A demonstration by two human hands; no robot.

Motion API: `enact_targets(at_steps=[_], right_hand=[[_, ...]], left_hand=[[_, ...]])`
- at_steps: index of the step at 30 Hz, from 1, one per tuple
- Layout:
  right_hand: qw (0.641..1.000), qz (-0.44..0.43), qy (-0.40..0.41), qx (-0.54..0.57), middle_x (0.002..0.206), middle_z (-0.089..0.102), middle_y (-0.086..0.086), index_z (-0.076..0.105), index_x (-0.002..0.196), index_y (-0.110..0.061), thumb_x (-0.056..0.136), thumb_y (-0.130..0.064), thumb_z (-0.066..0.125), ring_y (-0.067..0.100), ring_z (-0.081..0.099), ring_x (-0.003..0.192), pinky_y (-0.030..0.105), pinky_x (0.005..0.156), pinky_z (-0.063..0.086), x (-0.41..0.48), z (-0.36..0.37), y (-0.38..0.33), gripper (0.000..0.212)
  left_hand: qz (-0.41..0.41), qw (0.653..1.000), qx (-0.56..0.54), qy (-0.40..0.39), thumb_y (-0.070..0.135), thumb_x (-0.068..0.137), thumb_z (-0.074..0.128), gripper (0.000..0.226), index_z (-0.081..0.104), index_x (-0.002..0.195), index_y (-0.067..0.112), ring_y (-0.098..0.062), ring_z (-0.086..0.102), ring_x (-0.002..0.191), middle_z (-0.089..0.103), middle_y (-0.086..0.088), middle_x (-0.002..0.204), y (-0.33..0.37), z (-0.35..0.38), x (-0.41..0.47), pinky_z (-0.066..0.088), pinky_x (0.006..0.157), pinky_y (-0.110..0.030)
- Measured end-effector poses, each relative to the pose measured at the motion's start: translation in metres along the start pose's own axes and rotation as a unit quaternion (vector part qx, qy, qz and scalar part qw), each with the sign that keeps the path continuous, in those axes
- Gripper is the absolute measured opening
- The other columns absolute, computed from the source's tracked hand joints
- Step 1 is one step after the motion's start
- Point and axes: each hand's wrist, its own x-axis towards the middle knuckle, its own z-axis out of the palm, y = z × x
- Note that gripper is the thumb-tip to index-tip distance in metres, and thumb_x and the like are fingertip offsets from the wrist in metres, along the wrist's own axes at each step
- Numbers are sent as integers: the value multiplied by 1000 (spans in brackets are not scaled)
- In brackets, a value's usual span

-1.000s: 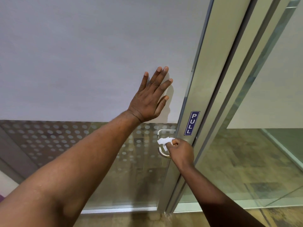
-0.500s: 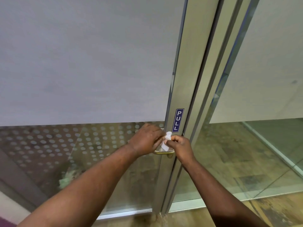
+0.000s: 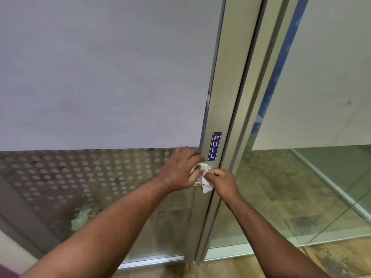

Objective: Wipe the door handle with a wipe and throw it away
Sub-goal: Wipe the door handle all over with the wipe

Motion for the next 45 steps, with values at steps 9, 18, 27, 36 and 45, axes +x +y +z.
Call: enact_targets(at_steps=[9,18,27,36,45], right_hand=[[991,-6,-47,129,71,73,8,80,80,-10,70,-14,58,13,64,62,22,54,50,-9,-8,-9,24],[987,-19,-36,152,96,78,5,70,109,-8,83,7,73,16,74,86,24,75,57,-7,-17,3,31],[996,-29,-4,81,77,76,5,76,88,-11,83,-10,80,11,67,65,27,59,52,-2,-14,12,6],[977,-24,198,-80,74,68,-5,58,81,-26,84,-18,74,14,65,67,12,50,42,13,-24,49,18],[975,-123,75,-172,108,68,-2,77,103,-19,87,-6,72,9,65,100,13,88,46,18,3,71,21]], left_hand=[[-73,987,-37,-139,51,94,44,48,66,130,27,-11,61,115,72,7,120,8,11,-9,33,105,-34],[-185,963,-161,-115,31,92,60,26,71,115,31,-3,66,96,75,12,106,13,13,2,53,86,-30],[-166,978,-61,-113,46,93,63,30,55,118,32,-14,60,100,63,15,101,3,10,4,41,85,-34],[47,991,115,48,25,91,63,33,66,121,13,-29,58,124,65,-8,127,-41,-38,53,37,108,-44],[117,960,254,31,37,102,48,46,51,142,14,-34,23,155,31,-17,164,-86,-62,96,0,127,-53]])
